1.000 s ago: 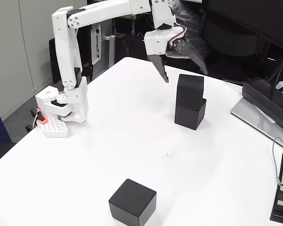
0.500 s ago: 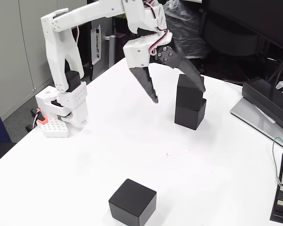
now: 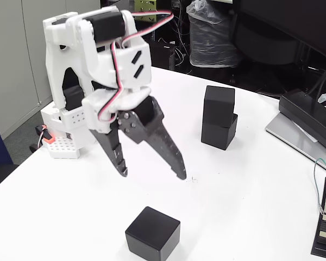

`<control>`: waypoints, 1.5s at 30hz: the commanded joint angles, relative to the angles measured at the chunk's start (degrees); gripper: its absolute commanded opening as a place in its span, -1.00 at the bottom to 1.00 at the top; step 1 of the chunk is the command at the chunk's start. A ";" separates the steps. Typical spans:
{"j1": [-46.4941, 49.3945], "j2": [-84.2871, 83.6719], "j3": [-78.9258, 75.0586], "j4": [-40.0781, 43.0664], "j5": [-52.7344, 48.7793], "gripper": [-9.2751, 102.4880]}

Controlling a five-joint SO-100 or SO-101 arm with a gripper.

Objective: Stack the 3 blocks

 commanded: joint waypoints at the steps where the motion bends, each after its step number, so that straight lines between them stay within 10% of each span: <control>1: 1.14 -1.32 2.72 -4.66 -1.05 -0.16; 39: 5.45 -19.78 11.69 -28.56 -0.79 -0.17; 45: 5.45 -19.69 11.69 -28.56 -0.79 -0.44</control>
